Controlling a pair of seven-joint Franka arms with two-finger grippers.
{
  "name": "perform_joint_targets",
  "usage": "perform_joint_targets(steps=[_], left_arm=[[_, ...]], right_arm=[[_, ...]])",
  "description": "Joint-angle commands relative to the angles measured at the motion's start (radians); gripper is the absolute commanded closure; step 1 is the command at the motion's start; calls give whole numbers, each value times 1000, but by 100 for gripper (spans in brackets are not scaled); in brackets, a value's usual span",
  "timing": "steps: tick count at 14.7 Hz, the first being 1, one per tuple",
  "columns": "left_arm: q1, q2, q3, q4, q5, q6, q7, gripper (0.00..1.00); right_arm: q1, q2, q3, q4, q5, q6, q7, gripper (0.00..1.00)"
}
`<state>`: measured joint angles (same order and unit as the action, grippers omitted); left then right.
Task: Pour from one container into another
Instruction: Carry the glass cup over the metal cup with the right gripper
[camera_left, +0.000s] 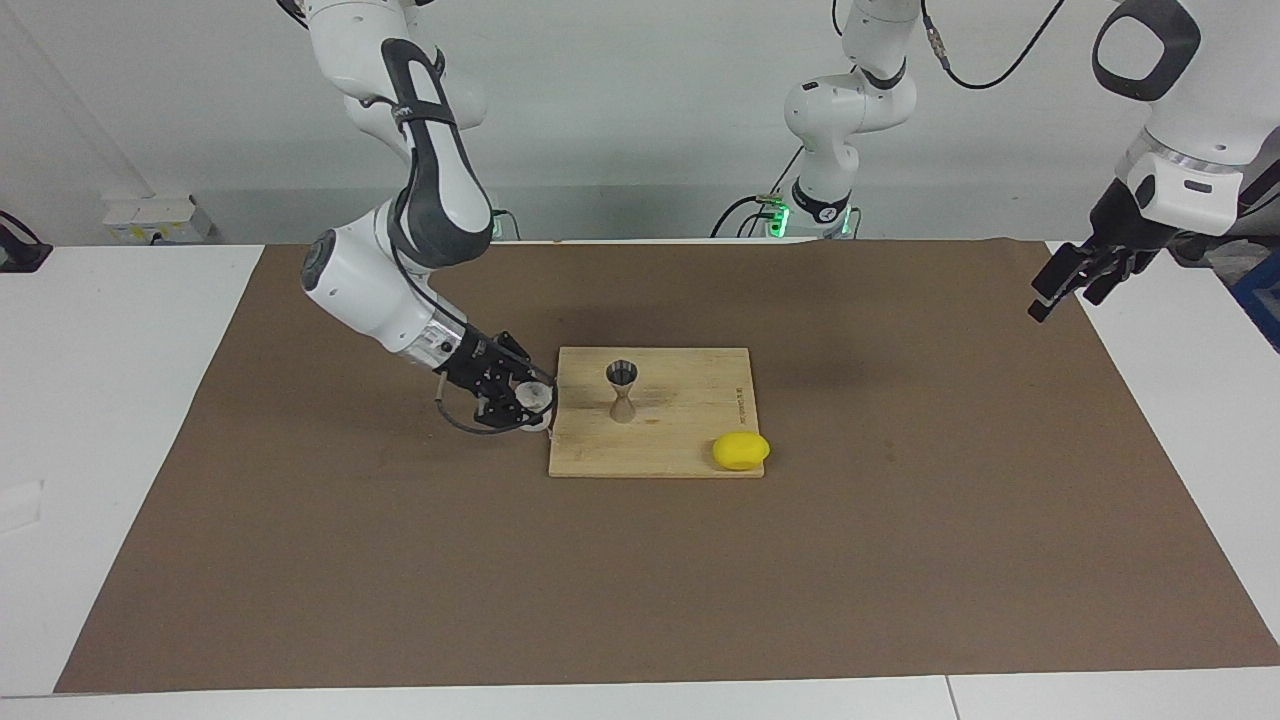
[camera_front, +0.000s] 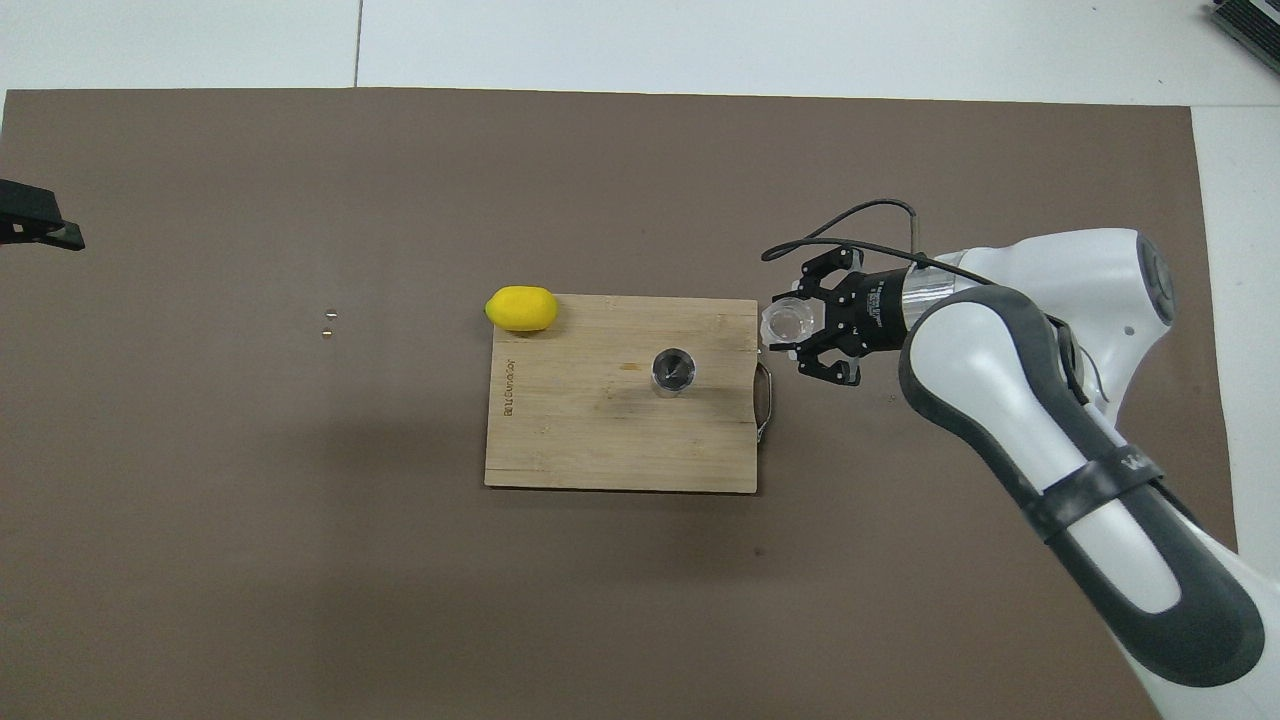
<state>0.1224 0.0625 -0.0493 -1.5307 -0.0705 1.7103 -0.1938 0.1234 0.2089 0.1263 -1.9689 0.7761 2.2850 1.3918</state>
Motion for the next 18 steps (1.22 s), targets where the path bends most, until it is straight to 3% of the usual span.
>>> perform_joint_targets(steps=[1, 6, 13, 18], left_arm=[[-9, -33, -1, -37, 21, -8, 1, 0], [-9, -33, -1, -37, 21, -6, 11, 0], [-58, -72, -1, -42, 20, -118, 16, 0], [-60, -93, -1, -62, 21, -127, 16, 0]], right_arm=[[48, -2, -7, 39, -17, 16, 94, 100], [126, 6, -5, 81, -257, 5, 176, 100], [213, 9, -5, 114, -541, -21, 204, 100], [249, 9, -4, 173, -785, -121, 205, 100]])
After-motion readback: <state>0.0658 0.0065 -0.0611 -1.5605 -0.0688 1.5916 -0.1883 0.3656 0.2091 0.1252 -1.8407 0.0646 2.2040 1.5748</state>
